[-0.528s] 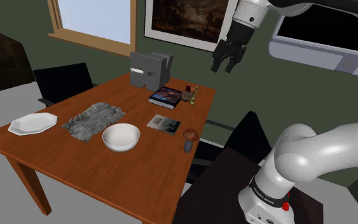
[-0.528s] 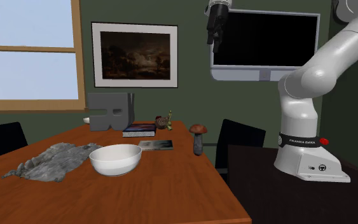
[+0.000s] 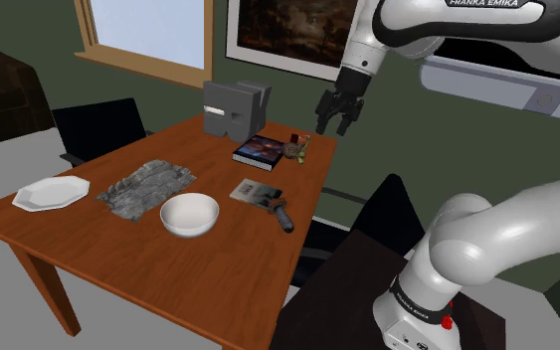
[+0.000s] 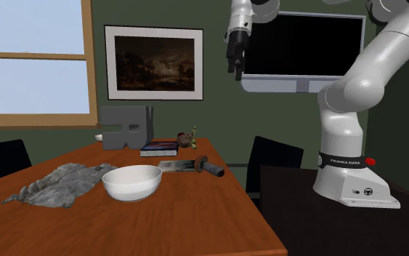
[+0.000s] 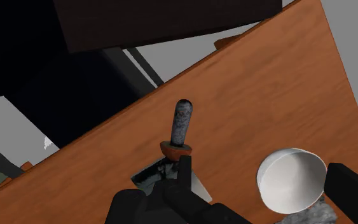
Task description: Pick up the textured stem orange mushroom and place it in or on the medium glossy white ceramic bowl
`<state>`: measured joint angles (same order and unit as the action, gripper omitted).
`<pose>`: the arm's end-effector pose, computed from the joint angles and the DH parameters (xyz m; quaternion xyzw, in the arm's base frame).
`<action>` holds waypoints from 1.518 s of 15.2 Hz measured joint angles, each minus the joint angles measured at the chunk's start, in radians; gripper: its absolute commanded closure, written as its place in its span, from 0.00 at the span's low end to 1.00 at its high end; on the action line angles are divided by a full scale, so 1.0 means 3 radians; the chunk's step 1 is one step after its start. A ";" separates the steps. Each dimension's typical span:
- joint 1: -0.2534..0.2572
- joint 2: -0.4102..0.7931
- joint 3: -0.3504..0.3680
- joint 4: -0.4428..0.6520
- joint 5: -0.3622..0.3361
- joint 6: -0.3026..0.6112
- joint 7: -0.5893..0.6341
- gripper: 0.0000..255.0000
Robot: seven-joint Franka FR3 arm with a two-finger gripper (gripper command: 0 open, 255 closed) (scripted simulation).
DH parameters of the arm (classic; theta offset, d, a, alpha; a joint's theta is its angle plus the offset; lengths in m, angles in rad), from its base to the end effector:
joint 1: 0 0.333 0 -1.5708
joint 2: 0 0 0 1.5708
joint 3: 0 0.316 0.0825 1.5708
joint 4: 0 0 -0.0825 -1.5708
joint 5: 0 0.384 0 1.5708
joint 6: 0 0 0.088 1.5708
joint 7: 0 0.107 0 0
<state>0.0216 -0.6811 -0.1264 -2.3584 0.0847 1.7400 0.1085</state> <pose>0.3493 -0.0380 0.5692 -0.9913 0.0992 -0.0278 0.0820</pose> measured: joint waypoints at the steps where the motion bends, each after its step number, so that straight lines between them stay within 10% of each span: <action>1: 0.0002 0.0068 -0.0036 -0.0036 0.0024 0.0053 -0.0028 0.00; 23: 0.0170 0.2121 -0.0593 -0.0272 0.0984 0.1177 -0.1002 0.00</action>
<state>0.0726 -0.0447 -0.3044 -2.4399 0.3799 2.0931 -0.1921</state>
